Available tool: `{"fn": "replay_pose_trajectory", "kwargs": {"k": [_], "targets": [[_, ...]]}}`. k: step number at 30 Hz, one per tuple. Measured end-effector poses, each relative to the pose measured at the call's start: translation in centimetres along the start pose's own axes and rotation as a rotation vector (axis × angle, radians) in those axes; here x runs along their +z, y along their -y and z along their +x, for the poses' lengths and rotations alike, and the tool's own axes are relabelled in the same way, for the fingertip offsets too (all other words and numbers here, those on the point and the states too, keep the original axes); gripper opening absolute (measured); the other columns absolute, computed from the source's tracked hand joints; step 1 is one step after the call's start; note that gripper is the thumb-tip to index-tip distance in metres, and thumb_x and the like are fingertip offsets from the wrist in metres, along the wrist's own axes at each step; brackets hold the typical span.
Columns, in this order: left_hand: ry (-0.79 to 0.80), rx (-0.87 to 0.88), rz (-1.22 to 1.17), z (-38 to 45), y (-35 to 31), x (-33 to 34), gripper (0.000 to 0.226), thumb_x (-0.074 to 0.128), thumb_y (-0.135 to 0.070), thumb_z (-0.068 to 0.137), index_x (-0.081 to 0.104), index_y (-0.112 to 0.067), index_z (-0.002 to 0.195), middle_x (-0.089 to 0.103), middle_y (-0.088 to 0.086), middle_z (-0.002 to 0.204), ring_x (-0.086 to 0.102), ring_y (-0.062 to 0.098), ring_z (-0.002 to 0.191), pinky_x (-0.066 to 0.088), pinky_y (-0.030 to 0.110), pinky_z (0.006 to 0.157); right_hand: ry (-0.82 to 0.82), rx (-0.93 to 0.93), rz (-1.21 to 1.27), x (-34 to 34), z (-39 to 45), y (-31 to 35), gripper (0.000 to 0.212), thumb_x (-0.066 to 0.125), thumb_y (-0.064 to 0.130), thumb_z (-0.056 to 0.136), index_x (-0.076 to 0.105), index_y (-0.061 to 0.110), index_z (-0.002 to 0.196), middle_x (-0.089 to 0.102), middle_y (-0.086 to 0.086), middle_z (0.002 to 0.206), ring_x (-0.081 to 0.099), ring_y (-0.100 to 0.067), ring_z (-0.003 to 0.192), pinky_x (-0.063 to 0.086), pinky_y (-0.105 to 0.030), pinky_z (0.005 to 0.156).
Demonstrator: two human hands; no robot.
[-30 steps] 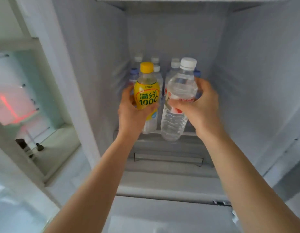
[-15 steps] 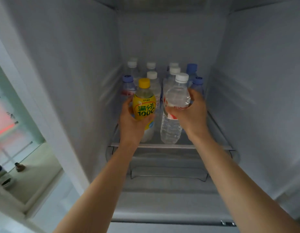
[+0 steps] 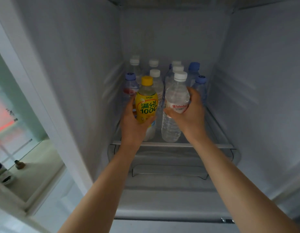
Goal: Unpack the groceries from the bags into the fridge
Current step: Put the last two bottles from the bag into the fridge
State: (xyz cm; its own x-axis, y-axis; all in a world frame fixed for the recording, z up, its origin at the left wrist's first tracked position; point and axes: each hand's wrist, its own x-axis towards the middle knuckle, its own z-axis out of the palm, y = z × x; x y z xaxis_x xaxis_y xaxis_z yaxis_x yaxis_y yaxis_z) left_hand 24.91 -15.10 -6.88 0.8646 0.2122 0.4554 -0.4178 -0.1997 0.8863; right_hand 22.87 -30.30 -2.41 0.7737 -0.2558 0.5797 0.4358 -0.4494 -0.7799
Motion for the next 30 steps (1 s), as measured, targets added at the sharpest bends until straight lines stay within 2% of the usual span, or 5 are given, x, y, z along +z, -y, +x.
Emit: {"fn": "replay_pose_trajectory", "kwargs": {"k": [5,9,13,17,30], "targets": [[0.061,-0.038,0.089,-0.9,0.3,-0.9,0.075,0.081,-0.009,0.073,0.045,-0.022,0.137,0.058,-0.019,0.103,0.057,-0.008,0.092,0.053,0.029,0.086,0.068,0.069,-0.022,-0.5,-0.8,-0.4,0.055,0.082,0.023,0.071,0.045,0.026,0.111,0.060,0.007,0.110,0.060,-0.006,0.098,0.051,-0.023,0.083],[0.016,-0.105,0.076,-3.2,-0.7,-1.9,0.066,0.070,-0.004,0.082,0.042,-0.018,0.140,0.056,-0.006,0.114,0.058,0.017,0.108,0.049,0.040,0.097,0.030,0.027,-0.054,-2.2,-3.2,-0.5,0.020,0.066,0.021,0.085,0.050,0.013,0.094,0.062,0.001,0.093,0.062,-0.018,0.091,0.052,-0.039,0.081],[-0.013,-0.018,0.107,-7.2,-2.9,-3.3,0.039,0.065,-0.012,0.085,0.052,-0.033,0.115,0.062,-0.006,0.103,0.061,0.018,0.098,0.053,0.041,0.088,-0.054,0.042,-0.064,-4.4,-7.7,1.4,0.019,0.062,0.015,0.085,0.055,0.019,0.102,0.061,0.001,0.098,0.059,-0.012,0.092,0.046,-0.026,0.079],[0.010,0.034,0.110,-12.6,-5.4,-4.9,0.023,0.060,-0.007,0.089,0.060,-0.020,0.108,0.067,-0.003,0.092,0.063,0.016,0.084,0.056,0.032,0.077,-0.113,0.069,-0.107,-7.3,-13.5,3.4,0.038,0.064,0.013,0.087,0.054,0.006,0.122,0.061,-0.010,0.119,0.061,-0.023,0.106,0.051,-0.037,0.088],[0.199,0.049,0.085,-31.8,-12.0,-6.8,0.023,0.060,-0.012,0.091,0.060,-0.032,0.102,0.068,-0.011,0.090,0.064,0.011,0.091,0.051,0.027,0.080,-0.155,0.043,-0.189,-18.4,-30.2,11.2,0.034,0.058,0.024,0.090,0.055,0.012,0.122,0.063,0.001,0.117,0.059,-0.009,0.111,0.047,-0.035,0.100]]}}
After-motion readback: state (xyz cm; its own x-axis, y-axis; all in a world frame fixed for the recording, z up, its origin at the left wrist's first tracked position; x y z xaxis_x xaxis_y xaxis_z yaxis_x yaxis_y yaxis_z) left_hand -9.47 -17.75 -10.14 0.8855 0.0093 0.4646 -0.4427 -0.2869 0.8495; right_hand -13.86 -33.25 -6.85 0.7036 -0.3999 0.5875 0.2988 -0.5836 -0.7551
